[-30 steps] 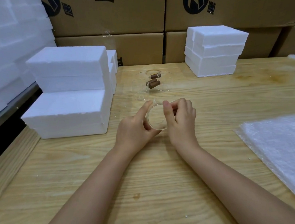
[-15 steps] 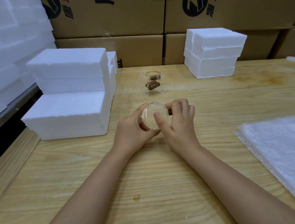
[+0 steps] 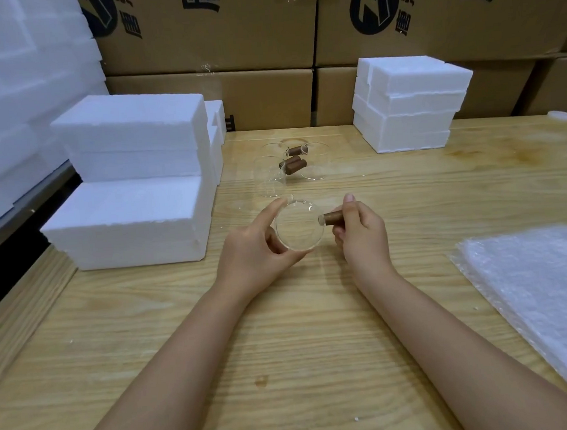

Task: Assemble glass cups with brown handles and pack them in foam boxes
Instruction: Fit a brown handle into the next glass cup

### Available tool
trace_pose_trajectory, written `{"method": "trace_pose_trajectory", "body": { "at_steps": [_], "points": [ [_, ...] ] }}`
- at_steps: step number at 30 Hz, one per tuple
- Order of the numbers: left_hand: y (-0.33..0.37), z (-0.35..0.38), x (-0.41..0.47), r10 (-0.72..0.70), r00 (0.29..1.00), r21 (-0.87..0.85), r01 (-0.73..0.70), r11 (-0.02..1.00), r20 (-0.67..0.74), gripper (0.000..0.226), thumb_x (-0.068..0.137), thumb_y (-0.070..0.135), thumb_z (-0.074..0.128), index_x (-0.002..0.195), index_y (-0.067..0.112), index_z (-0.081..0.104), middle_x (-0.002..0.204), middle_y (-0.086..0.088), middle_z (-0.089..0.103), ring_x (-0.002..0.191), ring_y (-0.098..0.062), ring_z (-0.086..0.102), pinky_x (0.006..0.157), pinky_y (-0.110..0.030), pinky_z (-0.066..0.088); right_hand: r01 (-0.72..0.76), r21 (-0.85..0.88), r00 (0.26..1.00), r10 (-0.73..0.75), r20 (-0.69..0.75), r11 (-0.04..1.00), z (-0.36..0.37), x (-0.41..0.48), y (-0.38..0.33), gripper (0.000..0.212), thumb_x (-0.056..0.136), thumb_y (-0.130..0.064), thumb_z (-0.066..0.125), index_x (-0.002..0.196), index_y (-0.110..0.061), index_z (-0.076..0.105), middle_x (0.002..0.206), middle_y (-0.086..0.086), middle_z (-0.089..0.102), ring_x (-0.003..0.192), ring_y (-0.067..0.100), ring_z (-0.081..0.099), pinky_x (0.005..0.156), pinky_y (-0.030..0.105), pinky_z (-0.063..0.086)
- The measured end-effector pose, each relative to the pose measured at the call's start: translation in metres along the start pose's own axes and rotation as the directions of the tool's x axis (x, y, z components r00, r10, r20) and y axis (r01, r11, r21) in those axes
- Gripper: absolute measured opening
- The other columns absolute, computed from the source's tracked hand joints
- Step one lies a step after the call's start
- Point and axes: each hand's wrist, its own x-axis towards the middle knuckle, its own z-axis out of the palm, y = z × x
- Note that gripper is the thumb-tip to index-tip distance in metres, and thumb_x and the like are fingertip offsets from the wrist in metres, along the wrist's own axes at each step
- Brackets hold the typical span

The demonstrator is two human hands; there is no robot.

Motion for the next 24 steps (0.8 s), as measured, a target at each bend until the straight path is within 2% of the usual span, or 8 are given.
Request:
{"method": "trace_pose_trajectory", "body": {
  "at_steps": [3,5,8,9,11,15,20,24],
  "points": [
    [-0.001,0.001,0.0,-0.043,0.997,-0.063,0.047,0.997,0.06,0.085,0.065,0.038,0.086,0.139,0.036,0.046,0.068,0.011,0.069,0.066,0.003,0.063,0.07,-0.014,0.049,0.006,0.034,0.999,-0.005,-0.045,0.999,0.002,-0.002,-0.001,0.039,0.102,-0.033,0.039,0.072,-0.015,0.056,0.061,-0.008,0.062,0.047,0.001,0.044,0.053,0.02,0.037],
    [0.001,0.0,0.001,-0.084,0.982,-0.287,0.13,0.949,0.166,0.095,0.07,0.027,0.085,0.148,0.034,0.03,0.081,0.009,0.073,0.076,-0.003,0.068,0.074,-0.018,0.052,0.037,0.046,0.996,-0.033,-0.077,0.998,0.001,-0.003,-0.003,0.037,0.102,-0.032,0.038,0.074,-0.016,0.055,0.057,-0.01,0.053,0.051,0.004,0.043,0.056,0.023,0.036],
    [0.009,-0.008,0.006,-0.19,0.874,-0.74,0.481,0.469,0.448,0.099,0.071,0.014,0.067,0.153,0.026,0.012,0.107,-0.015,0.072,0.101,-0.033,0.068,0.076,-0.038,0.059,0.077,0.108,0.989,-0.063,-0.134,0.991,-0.001,-0.002,-0.008,0.033,0.104,-0.028,0.035,0.077,-0.017,0.052,0.062,-0.009,0.05,0.057,0.002,0.046,0.059,0.019,0.037],
    [0.011,-0.011,0.008,-0.19,0.821,-0.772,0.571,0.278,0.539,0.1,0.068,0.018,0.066,0.153,0.023,0.014,0.114,-0.022,0.068,0.107,-0.038,0.065,0.079,-0.041,0.059,0.096,0.114,0.986,-0.079,-0.145,0.989,-0.002,-0.001,-0.009,0.032,0.104,-0.027,0.034,0.079,-0.017,0.051,0.065,-0.007,0.051,0.059,0.001,0.047,0.061,0.019,0.037],
    [0.013,-0.016,0.01,-0.166,0.746,-0.746,0.661,0.08,0.644,0.101,0.064,0.036,0.074,0.149,0.016,0.022,0.122,-0.028,0.062,0.114,-0.042,0.06,0.086,-0.045,0.056,0.14,0.1,0.981,-0.125,-0.149,0.985,-0.003,-0.002,-0.01,0.031,0.104,-0.025,0.032,0.081,-0.018,0.051,0.072,-0.005,0.055,0.061,-0.002,0.05,0.063,0.018,0.039],
    [0.017,-0.013,0.011,-0.201,0.722,-0.721,0.687,0.094,0.662,0.075,0.083,0.061,0.05,0.136,0.009,0.039,0.118,-0.023,0.066,0.11,-0.039,0.063,0.086,-0.039,0.057,0.229,0.041,0.969,-0.224,-0.104,0.973,-0.002,-0.005,-0.008,0.028,0.105,-0.02,0.03,0.084,-0.021,0.049,0.081,-0.003,0.058,0.064,-0.007,0.053,0.067,0.016,0.042],
    [0.017,-0.008,0.009,-0.236,0.749,-0.754,0.651,0.088,0.62,0.067,0.085,0.037,0.053,0.143,0.005,0.036,0.114,-0.024,0.067,0.106,-0.039,0.065,0.085,-0.035,0.057,0.267,0.014,0.963,-0.267,-0.036,0.963,0.0,-0.008,-0.009,0.026,0.104,-0.018,0.031,0.088,-0.023,0.05,0.088,0.003,0.062,0.071,-0.006,0.055,0.073,0.021,0.043],
    [0.014,-0.011,0.008,-0.194,0.788,-0.791,0.606,0.082,0.584,0.054,0.087,0.025,0.053,0.136,0.005,0.045,0.11,-0.027,0.067,0.107,-0.043,0.064,0.089,-0.037,0.056,0.259,0.074,0.966,-0.258,-0.035,0.963,0.001,-0.01,-0.01,0.014,0.103,-0.024,0.038,0.099,-0.025,0.052,0.073,-0.011,0.058,0.062,-0.002,0.051,0.064,0.02,0.041]
  ]
}}
